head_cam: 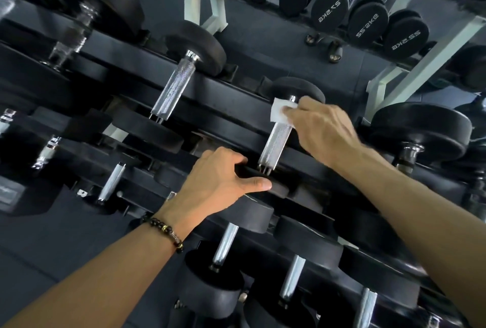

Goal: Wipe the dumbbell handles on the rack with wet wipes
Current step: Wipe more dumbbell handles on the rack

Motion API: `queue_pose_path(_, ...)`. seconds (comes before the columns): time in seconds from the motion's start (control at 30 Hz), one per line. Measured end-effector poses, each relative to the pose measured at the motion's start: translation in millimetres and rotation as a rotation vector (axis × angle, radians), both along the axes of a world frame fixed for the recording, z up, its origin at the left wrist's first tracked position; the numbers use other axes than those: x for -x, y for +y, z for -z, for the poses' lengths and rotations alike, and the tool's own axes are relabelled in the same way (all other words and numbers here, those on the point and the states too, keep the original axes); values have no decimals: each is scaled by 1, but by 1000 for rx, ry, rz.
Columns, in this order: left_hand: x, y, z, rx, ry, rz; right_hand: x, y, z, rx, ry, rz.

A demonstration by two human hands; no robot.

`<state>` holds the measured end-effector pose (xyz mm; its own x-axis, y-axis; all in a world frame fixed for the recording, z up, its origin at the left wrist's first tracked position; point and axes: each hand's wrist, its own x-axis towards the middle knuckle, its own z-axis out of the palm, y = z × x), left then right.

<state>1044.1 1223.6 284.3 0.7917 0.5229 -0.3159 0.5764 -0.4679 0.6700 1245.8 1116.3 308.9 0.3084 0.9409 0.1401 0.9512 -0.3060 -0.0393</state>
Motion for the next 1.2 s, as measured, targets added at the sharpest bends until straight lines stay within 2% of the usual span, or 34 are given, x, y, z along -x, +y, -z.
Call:
queue_pose_path(0.13, 0, 1, -1, 38, 3, 21, 39, -21, 10, 109, 145, -371)
queue_pose_path(0.17, 0, 1, -1, 34, 4, 33, 42, -25, 8, 149, 164, -402)
queue_pose_path(0.23, -1, 1, -4, 32, 16, 35, 29, -20, 4, 152, 127, -348)
queue_pose_path(0.33, -2, -1, -5, -7, 44, 11, 4, 0, 2, 60, -19, 0)
queue_pose_path(0.4, -2, -2, -6, 0, 35, 9, 4, 5, 3, -25, -41, 163)
queue_pose_path(0.43, -2, -2, -7, 0, 33, 7, 10, 2, 5, -63, -8, 152)
queue_pose_path(0.5, -2, -2, -8, 5, 51, 7, 26, -17, 13, -103, 123, -30)
queue_pose_path(0.57, -2, -1, -9, 16, 60, 24, 45, -36, 17, -8, 241, -218)
queue_pose_path(0.67, -3, 1, -8, 28, 50, 39, 40, -34, 18, 56, 240, -265)
queue_pose_path(0.73, -3, 2, -8, 12, 60, 38, 25, -21, 17, -45, 188, -133)
queue_pose_path(0.83, -2, 2, -8, -18, 53, 54, 15, -5, 18, -275, 225, 227)
queue_pose_path(0.97, -3, 5, -7, -6, 56, 67, 50, -1, 22, -463, 582, 630)
queue_pose_path(1.1, -6, 8, -6, -11, 78, 84, 72, -11, 21, -516, 1059, 819)
queue_pose_path(1.13, -6, 8, -6, -15, 85, 82, 67, -6, 21, -575, 1133, 865)
queue_pose_path(1.2, -7, 9, -6, -13, 86, 90, 47, 11, 25, -720, 1166, 962)
